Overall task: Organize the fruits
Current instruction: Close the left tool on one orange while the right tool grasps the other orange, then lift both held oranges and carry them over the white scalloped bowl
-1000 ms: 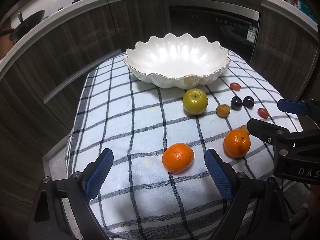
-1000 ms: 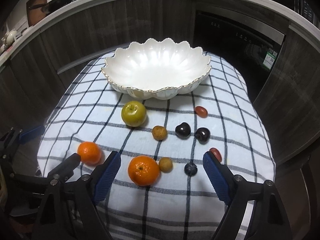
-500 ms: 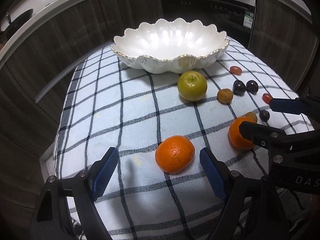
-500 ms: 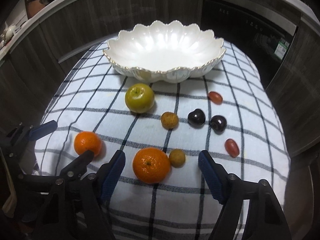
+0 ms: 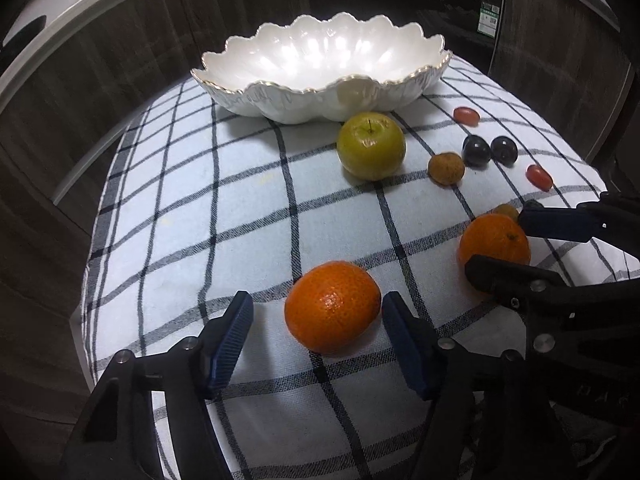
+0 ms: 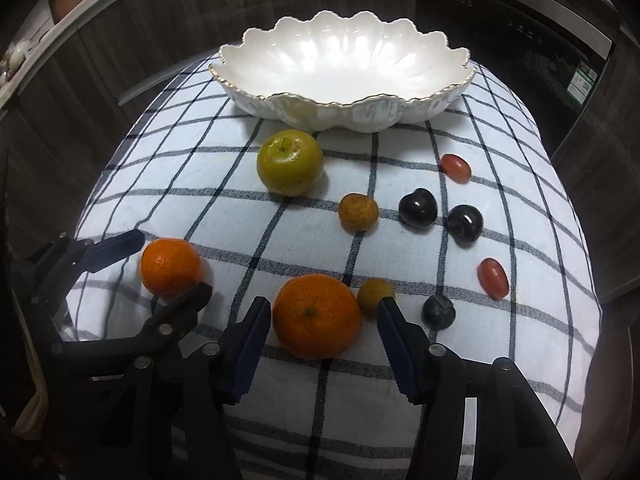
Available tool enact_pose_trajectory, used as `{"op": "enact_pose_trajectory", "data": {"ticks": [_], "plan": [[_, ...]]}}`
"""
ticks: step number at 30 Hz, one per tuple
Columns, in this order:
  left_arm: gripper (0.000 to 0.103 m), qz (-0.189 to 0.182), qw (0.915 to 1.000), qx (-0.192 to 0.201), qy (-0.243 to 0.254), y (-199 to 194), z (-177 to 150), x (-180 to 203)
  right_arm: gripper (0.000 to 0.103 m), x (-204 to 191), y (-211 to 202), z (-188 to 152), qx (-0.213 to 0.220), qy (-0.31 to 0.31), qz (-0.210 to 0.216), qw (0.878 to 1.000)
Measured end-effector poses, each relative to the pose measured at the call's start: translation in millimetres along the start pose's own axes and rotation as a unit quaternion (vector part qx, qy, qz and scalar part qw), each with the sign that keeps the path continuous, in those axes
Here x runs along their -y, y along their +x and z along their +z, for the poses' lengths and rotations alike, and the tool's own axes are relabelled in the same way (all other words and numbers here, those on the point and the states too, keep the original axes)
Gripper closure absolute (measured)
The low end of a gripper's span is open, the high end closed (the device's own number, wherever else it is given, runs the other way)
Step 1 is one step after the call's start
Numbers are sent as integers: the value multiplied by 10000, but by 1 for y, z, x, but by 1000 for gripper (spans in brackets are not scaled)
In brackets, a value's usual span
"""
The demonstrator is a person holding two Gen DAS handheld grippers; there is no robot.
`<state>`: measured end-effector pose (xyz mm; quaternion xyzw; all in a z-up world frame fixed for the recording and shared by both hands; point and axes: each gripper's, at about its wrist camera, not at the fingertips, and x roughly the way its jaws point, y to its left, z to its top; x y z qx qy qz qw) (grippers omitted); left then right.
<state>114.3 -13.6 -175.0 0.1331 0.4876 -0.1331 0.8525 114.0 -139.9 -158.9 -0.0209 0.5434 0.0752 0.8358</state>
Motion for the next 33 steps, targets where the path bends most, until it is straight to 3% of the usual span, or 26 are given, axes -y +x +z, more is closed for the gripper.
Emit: {"op": "enact_pose_trajectory", "data": {"ticks": [4, 8, 33], "plan": [[46, -65, 10000, -26, 8, 1, -1, 0, 47, -4, 2, -1, -22, -79, -3, 10000], [60, -129, 9999, -20, 30, 1, -1, 2, 54, -5, 1, -1, -31, -117, -3, 9999], [64, 5, 9992, 309, -250, -32, 4, -5, 59, 0, -27, -2, 370, -24, 124, 9992]]}}
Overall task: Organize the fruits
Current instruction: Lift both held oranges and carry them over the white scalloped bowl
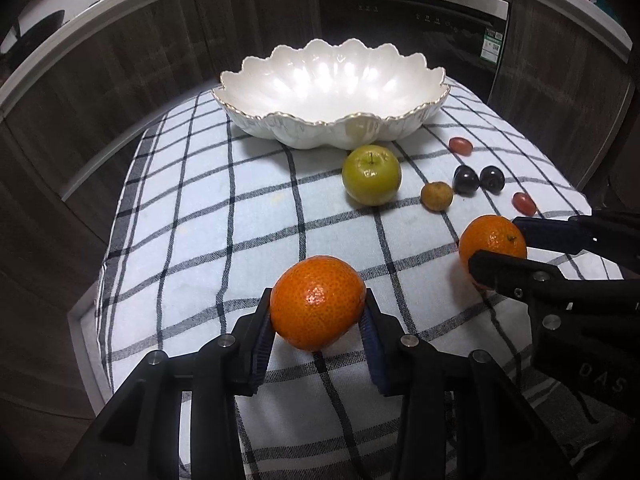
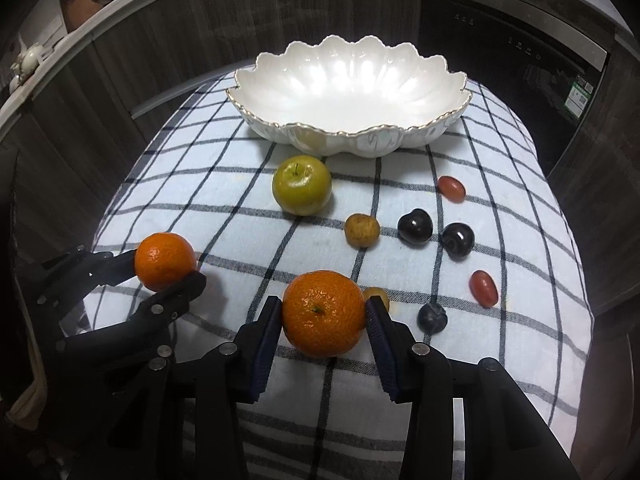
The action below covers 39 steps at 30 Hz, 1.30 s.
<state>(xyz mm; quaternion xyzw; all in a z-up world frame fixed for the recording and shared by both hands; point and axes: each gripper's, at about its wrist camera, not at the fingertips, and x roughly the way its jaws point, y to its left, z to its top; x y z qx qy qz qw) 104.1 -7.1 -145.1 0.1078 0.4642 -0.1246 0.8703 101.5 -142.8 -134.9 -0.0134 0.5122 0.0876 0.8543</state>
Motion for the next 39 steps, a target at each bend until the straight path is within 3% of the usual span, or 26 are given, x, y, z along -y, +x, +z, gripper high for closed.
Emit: {"op": "enact_pose_trajectory", "data": {"ticks": [39], "plan": [[64, 272, 9975, 654, -80, -63, 46, 10, 59, 30, -71, 34, 1127, 239, -102, 9933]]}}
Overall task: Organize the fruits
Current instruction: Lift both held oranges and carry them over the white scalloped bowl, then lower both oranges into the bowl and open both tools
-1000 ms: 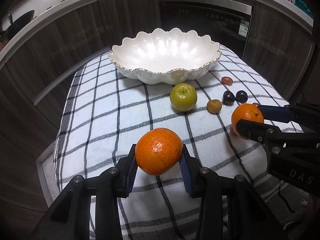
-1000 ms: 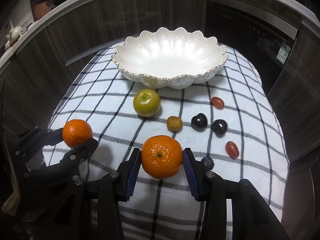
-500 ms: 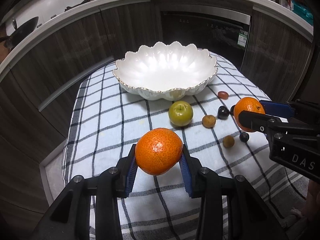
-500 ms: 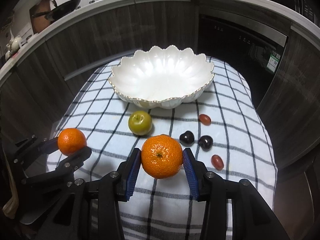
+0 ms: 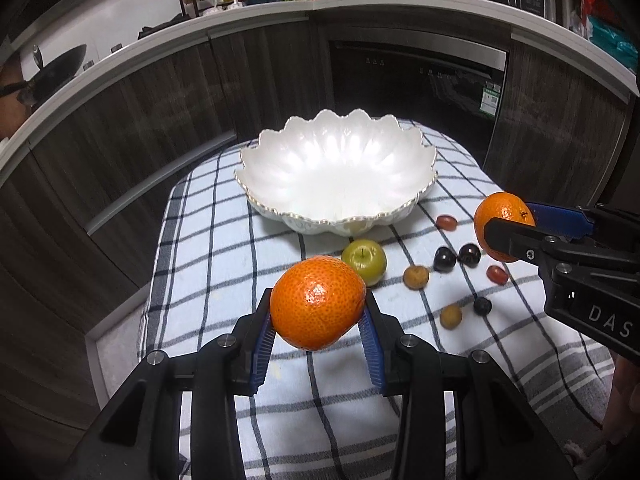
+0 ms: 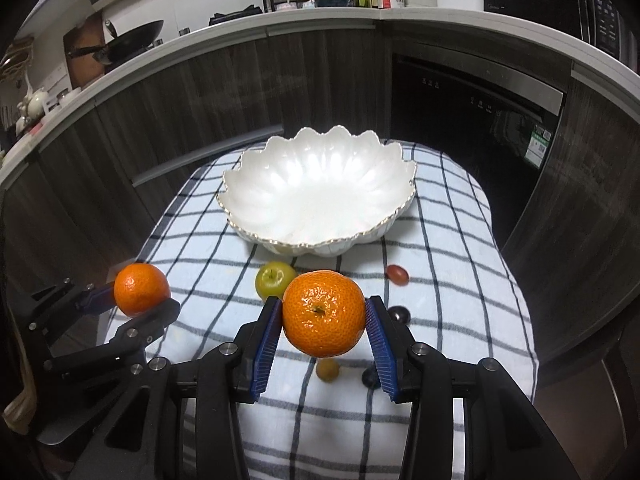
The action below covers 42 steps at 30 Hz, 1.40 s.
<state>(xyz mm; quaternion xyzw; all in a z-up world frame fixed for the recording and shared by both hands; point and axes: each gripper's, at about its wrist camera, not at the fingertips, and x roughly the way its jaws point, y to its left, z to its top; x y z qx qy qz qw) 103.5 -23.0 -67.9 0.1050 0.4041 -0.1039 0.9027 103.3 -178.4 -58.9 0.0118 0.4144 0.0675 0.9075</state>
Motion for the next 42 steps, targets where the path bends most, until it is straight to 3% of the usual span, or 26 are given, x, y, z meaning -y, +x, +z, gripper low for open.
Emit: {"op": "enact_pose_trajectory", "data": {"ticks": [21, 42], "plan": [[64, 86, 9986, 403, -319, 10, 56, -15, 59, 11, 1, 54, 494, -20, -63, 9988], [64, 164, 9979, 412, -477, 53, 104, -30, 59, 25, 34, 107, 654, 13, -221, 9976]]}}
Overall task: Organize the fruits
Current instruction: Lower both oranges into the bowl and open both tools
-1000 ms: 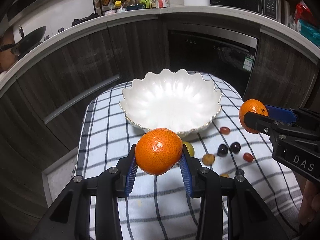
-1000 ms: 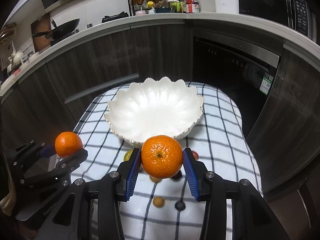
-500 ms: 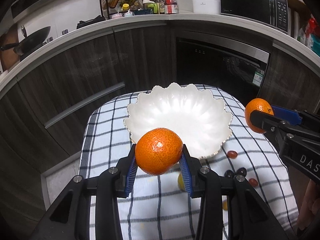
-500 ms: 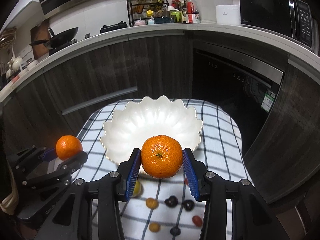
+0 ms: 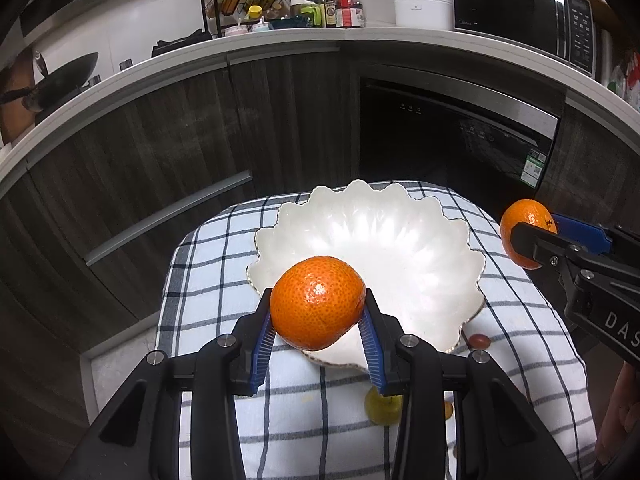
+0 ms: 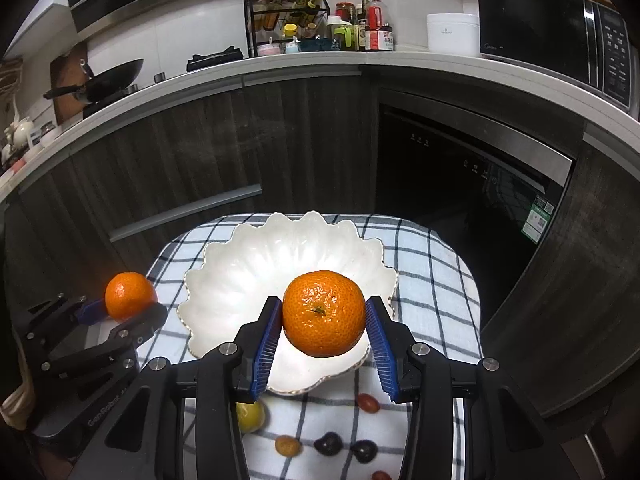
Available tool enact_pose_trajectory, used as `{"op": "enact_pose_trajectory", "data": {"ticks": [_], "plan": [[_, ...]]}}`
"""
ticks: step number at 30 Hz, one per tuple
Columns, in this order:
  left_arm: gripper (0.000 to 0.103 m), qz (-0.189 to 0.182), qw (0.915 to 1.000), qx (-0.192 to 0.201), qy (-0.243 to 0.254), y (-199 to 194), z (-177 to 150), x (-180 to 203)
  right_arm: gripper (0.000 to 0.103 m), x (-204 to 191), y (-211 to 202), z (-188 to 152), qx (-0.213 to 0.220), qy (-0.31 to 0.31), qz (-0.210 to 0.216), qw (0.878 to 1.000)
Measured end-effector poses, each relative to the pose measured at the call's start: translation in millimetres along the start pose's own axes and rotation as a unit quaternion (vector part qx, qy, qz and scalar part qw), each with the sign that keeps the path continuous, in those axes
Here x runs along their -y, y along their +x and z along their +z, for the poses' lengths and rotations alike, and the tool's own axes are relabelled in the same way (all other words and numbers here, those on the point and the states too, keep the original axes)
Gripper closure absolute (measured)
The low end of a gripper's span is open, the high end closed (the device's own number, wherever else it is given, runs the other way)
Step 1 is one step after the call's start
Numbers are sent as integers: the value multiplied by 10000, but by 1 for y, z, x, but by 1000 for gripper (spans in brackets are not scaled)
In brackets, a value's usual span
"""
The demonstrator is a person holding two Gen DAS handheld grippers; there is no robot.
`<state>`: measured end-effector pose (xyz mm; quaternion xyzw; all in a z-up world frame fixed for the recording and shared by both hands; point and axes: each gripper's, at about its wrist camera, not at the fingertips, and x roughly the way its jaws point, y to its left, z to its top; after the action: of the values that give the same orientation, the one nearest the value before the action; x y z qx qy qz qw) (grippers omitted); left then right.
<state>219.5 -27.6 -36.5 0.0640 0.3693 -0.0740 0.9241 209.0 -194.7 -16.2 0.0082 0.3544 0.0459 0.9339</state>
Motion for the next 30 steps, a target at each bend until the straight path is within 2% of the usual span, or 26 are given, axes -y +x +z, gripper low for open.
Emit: {"op": "enact_pose_trajectory", "data": {"ticks": [16, 30], "plan": [[64, 10, 9992, -174, -370, 39, 12, -5, 59, 12, 31, 15, -92, 85, -170, 9998], [64, 166, 9989, -246, -350, 71, 15, -11, 59, 15, 69, 11, -274, 111, -328, 9990]]}}
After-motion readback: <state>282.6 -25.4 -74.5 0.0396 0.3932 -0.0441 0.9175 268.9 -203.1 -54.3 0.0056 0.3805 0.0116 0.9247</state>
